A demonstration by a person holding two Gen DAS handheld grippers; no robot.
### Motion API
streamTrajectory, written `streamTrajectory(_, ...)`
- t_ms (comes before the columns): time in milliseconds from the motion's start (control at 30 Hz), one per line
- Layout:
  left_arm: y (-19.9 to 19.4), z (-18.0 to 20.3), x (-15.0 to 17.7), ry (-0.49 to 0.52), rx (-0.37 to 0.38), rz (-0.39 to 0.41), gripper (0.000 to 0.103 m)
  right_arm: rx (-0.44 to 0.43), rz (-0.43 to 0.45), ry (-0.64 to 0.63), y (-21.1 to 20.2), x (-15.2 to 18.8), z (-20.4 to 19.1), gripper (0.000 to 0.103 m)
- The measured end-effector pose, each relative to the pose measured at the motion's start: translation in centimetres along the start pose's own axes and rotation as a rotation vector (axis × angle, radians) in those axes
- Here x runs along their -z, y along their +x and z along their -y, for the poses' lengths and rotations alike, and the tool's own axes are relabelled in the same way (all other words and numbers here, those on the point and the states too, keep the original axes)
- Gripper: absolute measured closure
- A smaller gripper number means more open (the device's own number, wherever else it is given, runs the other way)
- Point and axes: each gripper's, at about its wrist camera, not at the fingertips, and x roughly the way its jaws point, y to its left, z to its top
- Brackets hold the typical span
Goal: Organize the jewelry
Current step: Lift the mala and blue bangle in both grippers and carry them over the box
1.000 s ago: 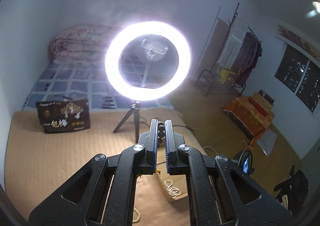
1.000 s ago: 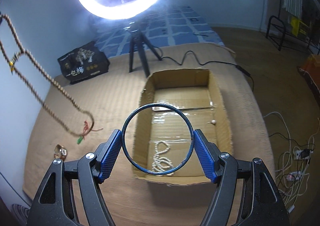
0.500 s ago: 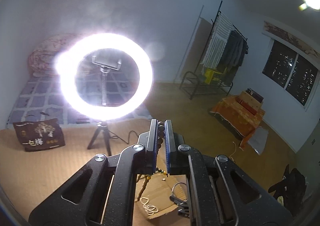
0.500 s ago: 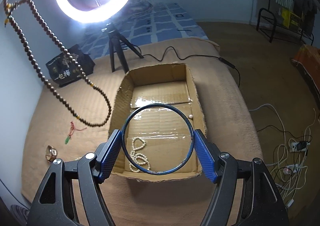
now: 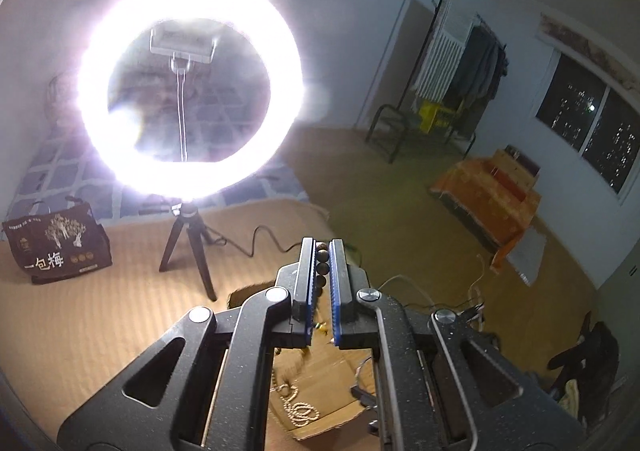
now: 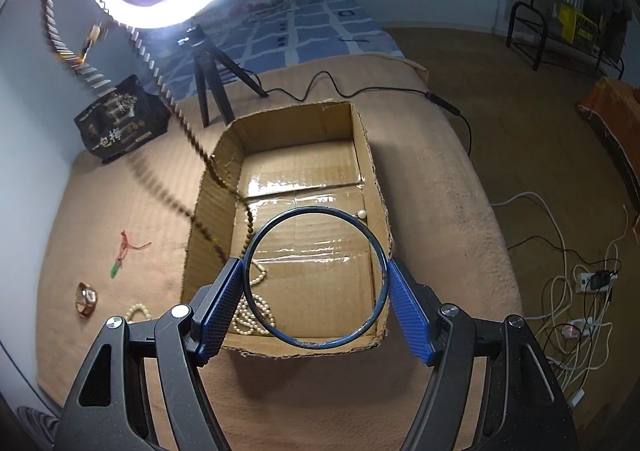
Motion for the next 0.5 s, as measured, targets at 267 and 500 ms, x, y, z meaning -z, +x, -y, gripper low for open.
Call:
streamTrajectory(267, 4.0, -1.3, 2.7, -0.008, -0.028, -0.079, 0.099, 0.015, -0.028, -0.008, 1.1, 0.4, 0.0, 0.031)
streamTrajectory(500, 7.1, -2.1, 5.0, -0.014, -0.035, -0.142, 0.099, 0.031, -0.047, -0.015, 2.0, 0.7, -0.1, 0.031)
